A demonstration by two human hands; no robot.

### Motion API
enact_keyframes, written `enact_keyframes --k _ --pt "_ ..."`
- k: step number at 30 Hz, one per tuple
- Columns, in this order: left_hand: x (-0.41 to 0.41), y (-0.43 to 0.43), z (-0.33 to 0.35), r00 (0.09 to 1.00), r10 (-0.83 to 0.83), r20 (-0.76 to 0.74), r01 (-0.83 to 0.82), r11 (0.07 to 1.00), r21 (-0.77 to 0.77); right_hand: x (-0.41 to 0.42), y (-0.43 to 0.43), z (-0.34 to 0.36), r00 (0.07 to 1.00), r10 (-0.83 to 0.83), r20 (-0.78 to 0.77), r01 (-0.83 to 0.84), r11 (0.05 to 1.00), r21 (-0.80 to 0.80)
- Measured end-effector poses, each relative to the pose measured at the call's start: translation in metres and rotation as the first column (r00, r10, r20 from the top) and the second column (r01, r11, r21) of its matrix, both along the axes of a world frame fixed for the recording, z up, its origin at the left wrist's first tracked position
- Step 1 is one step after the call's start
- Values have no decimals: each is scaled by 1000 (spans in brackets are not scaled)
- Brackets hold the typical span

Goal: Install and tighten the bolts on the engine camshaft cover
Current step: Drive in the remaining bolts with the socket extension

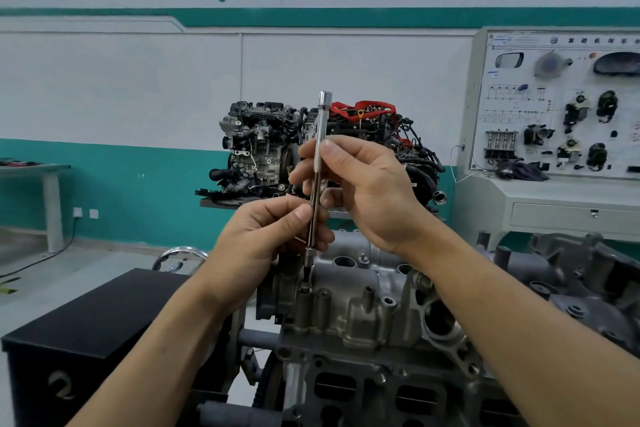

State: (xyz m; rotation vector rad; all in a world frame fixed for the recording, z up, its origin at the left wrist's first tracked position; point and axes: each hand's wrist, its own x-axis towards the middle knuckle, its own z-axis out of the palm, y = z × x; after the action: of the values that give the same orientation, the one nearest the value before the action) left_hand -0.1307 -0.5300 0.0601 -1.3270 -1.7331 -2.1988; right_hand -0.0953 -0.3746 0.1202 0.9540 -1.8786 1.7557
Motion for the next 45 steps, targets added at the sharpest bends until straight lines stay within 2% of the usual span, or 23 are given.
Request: enact_keyframes --k 7,12,18,23,30,34,39,45 --pt "1 5 0 998 63 -28 -62 998 25 -1 1 -2 995 -86 -54 83 994 -71" --pt "1 3 -1 998 44 -39 -44 999 0 0 2 0 1000 -13 22 14 999 -31" --pt "1 3 -2 996 58 -73 -58 998 1 -1 0 -1 998 -58 -30 58 998 -8" --pt "3 5 0 992 103 -67 -101 995 22 -1 -1 -1 993 -105 -56 100 990 -97" --pt "2 2 0 994 82 -75 -85 995 -44 4 0 1 1000 -3 -3 3 999 -36" --pt "2 3 0 987 105 -119 -110 993 -32 2 -2 1 996 -77 -43 76 997 -11" --pt "3 8 -1 980 153 -127 -153 988 11 0 1 -1 989 -141 -48 137 988 -72" --pt "4 4 -2 989 112 -101 -115 993 -31 0 2 -1 999 -37 1 37 999 -18"
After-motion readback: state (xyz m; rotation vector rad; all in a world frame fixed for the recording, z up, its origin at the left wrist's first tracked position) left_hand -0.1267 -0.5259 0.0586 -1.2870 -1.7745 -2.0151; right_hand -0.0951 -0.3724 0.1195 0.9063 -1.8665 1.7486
